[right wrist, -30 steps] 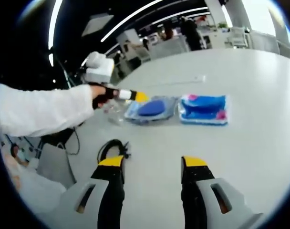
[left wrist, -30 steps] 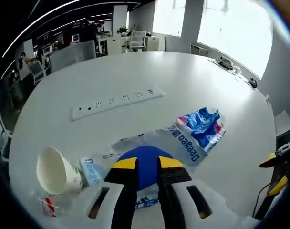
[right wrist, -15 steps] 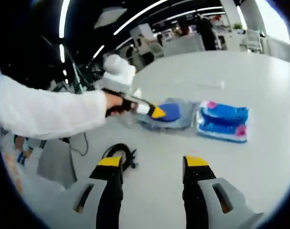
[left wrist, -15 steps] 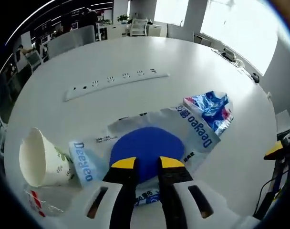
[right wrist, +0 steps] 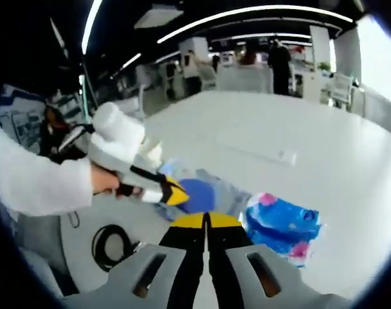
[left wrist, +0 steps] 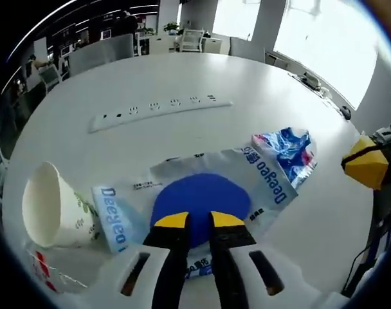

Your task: Arrange the tabletop items into an orderly group along one side of the table until the central work area is clear of visible clutter.

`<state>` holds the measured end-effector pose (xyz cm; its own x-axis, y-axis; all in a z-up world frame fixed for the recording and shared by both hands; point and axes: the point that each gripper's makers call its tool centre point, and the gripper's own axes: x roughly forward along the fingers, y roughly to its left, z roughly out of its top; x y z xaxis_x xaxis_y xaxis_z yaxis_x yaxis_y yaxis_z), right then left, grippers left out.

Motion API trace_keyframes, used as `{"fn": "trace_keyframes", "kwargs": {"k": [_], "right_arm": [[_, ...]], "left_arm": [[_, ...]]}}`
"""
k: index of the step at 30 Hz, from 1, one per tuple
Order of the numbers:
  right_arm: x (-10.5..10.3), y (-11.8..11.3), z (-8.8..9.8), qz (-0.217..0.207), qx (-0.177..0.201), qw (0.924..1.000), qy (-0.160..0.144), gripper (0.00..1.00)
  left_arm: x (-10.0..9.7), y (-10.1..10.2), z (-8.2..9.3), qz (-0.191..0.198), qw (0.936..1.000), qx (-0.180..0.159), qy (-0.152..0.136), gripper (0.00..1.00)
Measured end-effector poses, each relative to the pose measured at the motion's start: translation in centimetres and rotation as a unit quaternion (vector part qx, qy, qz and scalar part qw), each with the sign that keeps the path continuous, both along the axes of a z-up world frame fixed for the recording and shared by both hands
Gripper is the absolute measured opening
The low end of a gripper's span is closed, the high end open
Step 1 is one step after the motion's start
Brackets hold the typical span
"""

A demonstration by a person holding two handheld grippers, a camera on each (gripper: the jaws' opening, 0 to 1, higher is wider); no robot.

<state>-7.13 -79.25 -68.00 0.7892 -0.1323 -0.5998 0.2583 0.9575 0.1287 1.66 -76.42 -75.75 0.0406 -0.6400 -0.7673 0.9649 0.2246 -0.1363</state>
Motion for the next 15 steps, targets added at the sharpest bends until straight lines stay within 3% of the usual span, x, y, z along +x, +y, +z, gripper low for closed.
{"fn": "trace_keyframes", "kwargs": {"k": [5, 8, 11, 13, 14, 15], "right_arm": [[0.8, 1.0, -3.4, 0.038, -0.011, 0.9972, 0.063, 0.00], [1.2, 1.2, -4.5, 0.039, -0.021, 0.9965, 0.070, 0.00], [0.5, 0.6, -6.4, 0.016, -0.023, 0.9939, 0.107, 0.01], [-0.2, -1.1, -8.0, -0.064, -0.024, 0.9884, 0.135, 0.00], [-0.7, -1.0, -8.7, -0.074, -0.003, 0.9859, 0.150, 0.00], [-0.2, -0.3, -8.9, -0.065, 0.024, 0.9884, 0.135, 0.00]], "left_arm": [[0.2, 0.0, -0.1, 0.006, 1.0000, -0.006, 0.001, 0.08], [0.2, 0.0, -0.1, 0.006, 1.0000, -0.007, 0.000, 0.08], [0.4, 0.0, -0.2, 0.011, 0.9999, -0.008, 0.001, 0.06], [0.5, 0.0, -0.2, 0.012, 0.9999, -0.010, -0.002, 0.04], [0.6, 0.0, -0.2, 0.014, 0.9998, -0.011, -0.001, 0.04], [0.6, 0.0, -0.2, 0.014, 0.9998, -0.012, -0.001, 0.04]]}}
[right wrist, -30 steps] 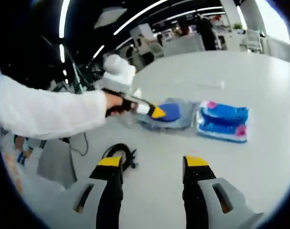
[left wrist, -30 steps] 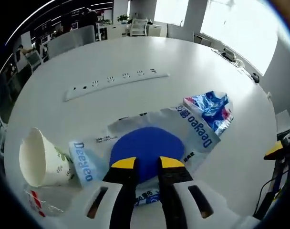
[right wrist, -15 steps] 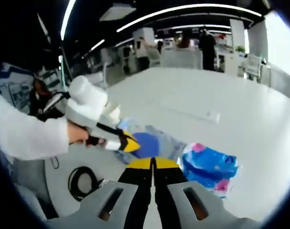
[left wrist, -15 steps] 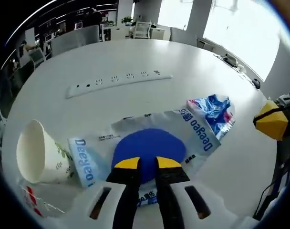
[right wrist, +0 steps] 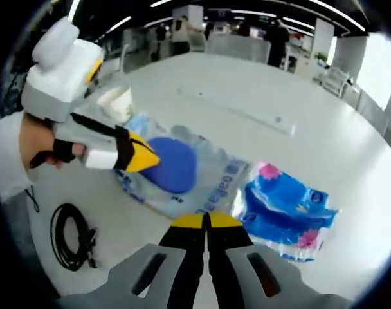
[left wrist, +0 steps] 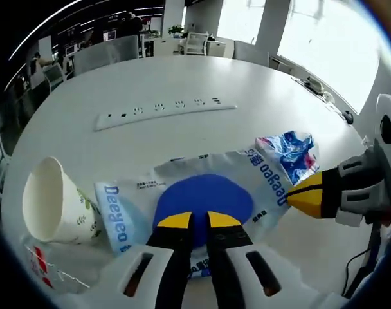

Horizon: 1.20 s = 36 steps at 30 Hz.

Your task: Arrange the tabletop items into an orderly group along one side of the table until the central work area is clear of visible clutter.

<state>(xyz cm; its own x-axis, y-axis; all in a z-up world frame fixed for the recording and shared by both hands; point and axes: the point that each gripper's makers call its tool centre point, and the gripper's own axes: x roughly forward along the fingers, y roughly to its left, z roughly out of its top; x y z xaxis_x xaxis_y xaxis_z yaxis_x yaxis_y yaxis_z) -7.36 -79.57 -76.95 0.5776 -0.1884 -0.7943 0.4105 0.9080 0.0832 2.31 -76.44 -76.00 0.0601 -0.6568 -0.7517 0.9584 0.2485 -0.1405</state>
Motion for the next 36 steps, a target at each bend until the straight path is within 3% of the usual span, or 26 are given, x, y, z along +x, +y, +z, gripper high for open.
{"fn": "trace_keyframes", "kwargs": {"k": [1, 5, 10, 13, 20, 25, 26, 27, 28, 33, 35, 36], "right_arm": [[0.3, 0.1, -0.1, -0.014, 0.020, 0.9996, -0.013, 0.00], [0.1, 0.0, -0.1, 0.009, 0.005, 0.9999, -0.004, 0.00], [0.0, -0.2, -0.6, -0.019, 0.015, 0.9994, -0.026, 0.00], [0.0, 0.0, -0.6, -0.002, -0.009, 0.9998, -0.015, 0.00], [0.1, 0.0, 0.2, -0.013, -0.006, 0.9998, -0.014, 0.00], [0.5, 0.4, 4.4, 0.007, -0.040, 0.9969, -0.067, 0.00], [0.6, 0.5, 4.8, 0.012, -0.042, 0.9962, -0.075, 0.00], [0.7, 1.3, 6.1, 0.028, -0.033, 0.9937, -0.104, 0.00], [0.5, 1.2, 6.8, 0.007, -0.026, 0.9928, -0.116, 0.00], [-2.1, 2.0, 10.1, 0.011, -0.042, 0.9883, -0.146, 0.00], [-3.4, 2.6, 11.5, 0.016, -0.036, 0.9863, -0.160, 0.00], [-4.0, 3.6, 12.7, 0.030, -0.014, 0.9829, -0.181, 0.00]], "left_arm": [[0.0, 0.0, 0.0, 0.002, 1.0000, -0.001, 0.002, 0.04], [-0.2, 0.0, 0.1, -0.002, 1.0000, -0.003, 0.000, 0.05], [-0.2, -0.2, 0.1, -0.002, 1.0000, -0.007, -0.007, 0.07], [-0.4, -0.1, 0.1, -0.008, 0.9999, -0.007, -0.011, 0.08], [-0.6, -0.1, 0.3, -0.017, 0.9998, -0.005, -0.012, 0.09], [-1.2, -0.1, 0.3, -0.044, 0.9988, 0.002, -0.023, 0.15], [-1.3, 0.0, 0.3, -0.054, 0.9982, 0.000, -0.026, 0.17], [-1.4, 0.0, 0.3, -0.058, 0.9979, -0.003, -0.029, 0.19], [-1.7, 0.0, 0.3, -0.068, 0.9971, -0.006, -0.033, 0.22], [-2.3, -0.1, 0.9, -0.081, 0.9961, -0.015, -0.033, 0.38], [-2.2, 0.0, 1.4, -0.079, 0.9959, -0.021, -0.038, 0.39], [-2.0, 0.0, 1.8, -0.077, 0.9959, -0.026, -0.042, 0.39]]}}
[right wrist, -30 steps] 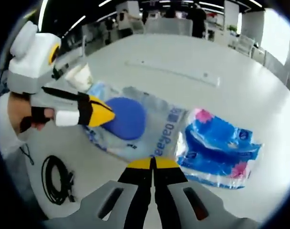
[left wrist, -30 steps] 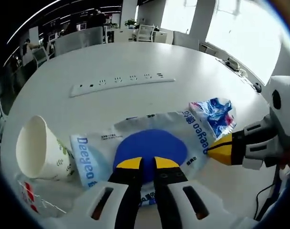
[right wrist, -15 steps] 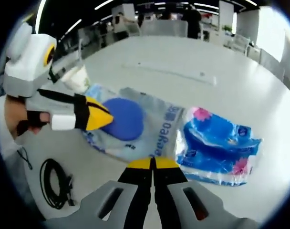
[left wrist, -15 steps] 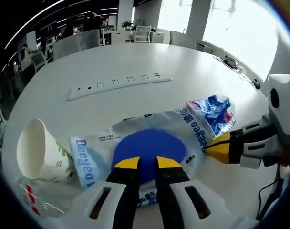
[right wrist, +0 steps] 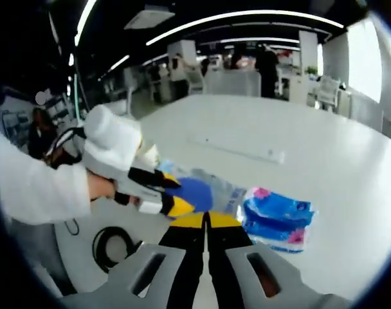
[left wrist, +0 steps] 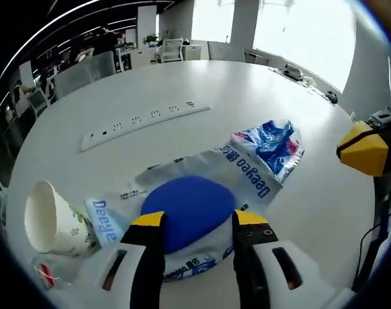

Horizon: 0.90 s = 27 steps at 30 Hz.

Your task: Arrange the tabletop items into an orderly group along one side of the table until the central work area is clear of visible clutter.

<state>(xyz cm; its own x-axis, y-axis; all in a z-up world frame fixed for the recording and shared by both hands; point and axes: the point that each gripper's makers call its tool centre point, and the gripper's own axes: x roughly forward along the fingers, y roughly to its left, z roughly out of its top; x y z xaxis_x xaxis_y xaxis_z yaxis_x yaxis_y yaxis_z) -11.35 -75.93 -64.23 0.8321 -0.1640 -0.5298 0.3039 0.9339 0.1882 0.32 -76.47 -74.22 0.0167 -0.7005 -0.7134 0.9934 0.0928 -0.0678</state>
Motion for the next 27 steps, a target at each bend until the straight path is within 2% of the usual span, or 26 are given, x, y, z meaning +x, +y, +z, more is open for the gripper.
{"fn": "trace_keyframes", "kwargs": {"k": [1, 2, 5, 9, 12, 15, 18, 20, 24, 27], "right_arm": [[-0.6, 0.4, 0.9, 0.002, 0.004, 0.9999, -0.010, 0.01], [-1.5, 1.0, 2.1, 0.016, -0.001, 0.9996, -0.024, 0.05], [-4.6, 1.9, 3.6, 0.015, -0.018, 0.9996, -0.018, 0.16], [-8.2, 2.5, 4.3, -0.005, -0.010, 0.9998, -0.015, 0.27], [-10.1, 2.6, 4.2, -0.035, 0.009, 0.9992, -0.015, 0.39], [-11.6, 2.9, 4.1, -0.047, 0.016, 0.9987, -0.009, 0.47], [-12.8, 3.0, 4.7, -0.064, 0.032, 0.9971, -0.026, 0.47], [-13.3, 3.0, 5.2, -0.063, 0.018, 0.9976, -0.023, 0.48], [-14.0, 2.6, 6.3, -0.077, 0.032, 0.9956, -0.043, 0.49], [-14.7, 2.2, 6.3, -0.084, 0.026, 0.9952, -0.042, 0.46]], "left_arm": [[0.2, 0.1, 0.4, 0.002, 1.0000, -0.003, 0.000, 0.40], [0.3, 0.1, 0.7, 0.004, 1.0000, -0.006, 0.002, 0.40], [0.5, 0.1, 1.7, 0.003, 0.9999, -0.014, -0.003, 0.43], [0.8, 0.4, 2.9, 0.007, 0.9996, -0.026, -0.006, 0.46], [0.8, 1.0, 3.7, 0.007, 0.9993, -0.031, -0.018, 0.51], [0.4, 1.7, 4.3, 0.010, 0.9992, -0.035, -0.013, 0.57], [-0.2, 2.7, 4.9, 0.007, 0.9993, -0.034, -0.016, 0.58], [0.0, 3.5, 5.8, 0.000, 0.9981, -0.045, -0.041, 0.56], [-0.3, 5.1, 7.6, 0.020, 0.9969, -0.074, -0.018, 0.62], [-0.8, 7.6, 8.9, 0.034, 0.9952, -0.091, -0.005, 0.68]]}}
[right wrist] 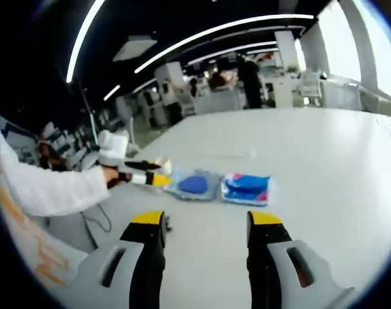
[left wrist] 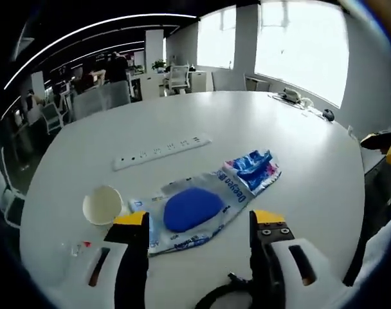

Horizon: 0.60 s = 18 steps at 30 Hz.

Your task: Arrange the tabletop items into an orderly group along one side of the table until the central work area is clear of visible clutter.

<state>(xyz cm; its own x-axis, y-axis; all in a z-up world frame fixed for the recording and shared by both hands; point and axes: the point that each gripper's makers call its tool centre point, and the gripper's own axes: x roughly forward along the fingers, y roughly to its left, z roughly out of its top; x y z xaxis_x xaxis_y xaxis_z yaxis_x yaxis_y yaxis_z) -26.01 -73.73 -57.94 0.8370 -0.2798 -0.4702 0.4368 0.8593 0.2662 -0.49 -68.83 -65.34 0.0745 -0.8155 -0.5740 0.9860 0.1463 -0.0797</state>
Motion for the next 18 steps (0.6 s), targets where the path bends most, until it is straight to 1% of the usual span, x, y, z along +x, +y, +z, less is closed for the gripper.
{"fn": "trace_keyframes", "kwargs": {"k": [2, 3, 4, 7, 9, 11, 13, 15, 17, 18], "right_arm": [[-0.1, -0.1, -0.3, -0.007, 0.015, 0.9999, -0.003, 0.45], [-0.2, -0.2, -0.3, -0.011, 0.015, 0.9998, -0.006, 0.45], [-0.2, -0.2, -0.3, -0.014, 0.016, 0.9997, -0.008, 0.46], [-0.1, 0.1, -0.7, -0.013, 0.028, 0.9995, -0.005, 0.45], [0.1, 0.4, -1.0, -0.004, 0.030, 0.9995, -0.001, 0.45], [0.4, 0.5, -1.3, 0.003, 0.035, 0.9994, 0.002, 0.44], [0.7, 0.7, -1.3, 0.010, 0.037, 0.9992, 0.006, 0.44], [1.1, 0.6, -1.0, 0.014, 0.036, 0.9993, 0.000, 0.44], [1.5, 0.6, -0.7, 0.016, 0.035, 0.9993, -0.004, 0.44], [1.7, 0.5, -0.7, 0.018, 0.033, 0.9993, -0.004, 0.43]], "left_arm": [[-0.4, 1.7, 0.0, 0.009, 0.9998, 0.000, 0.019, 0.74], [-0.7, 3.1, -0.2, 0.016, 0.9994, 0.003, 0.030, 0.76], [-0.5, 4.5, -0.5, 0.026, 0.9992, 0.005, 0.029, 0.76], [-0.2, 7.6, -0.9, 0.061, 0.9972, 0.015, 0.040, 0.75], [0.1, 10.1, -0.9, 0.119, 0.9904, -0.001, 0.070, 0.75], [0.2, 11.5, -1.3, 0.150, 0.9845, -0.009, 0.090, 0.75], [0.3, 13.4, -2.1, 0.182, 0.9786, -0.005, 0.095, 0.75], [0.6, 15.1, -2.8, 0.213, 0.9717, 0.001, 0.101, 0.74], [0.9, 15.7, -2.9, 0.233, 0.9658, -0.008, 0.113, 0.74], [0.9, 15.9, -2.7, 0.234, 0.9647, -0.015, 0.119, 0.74]]}}
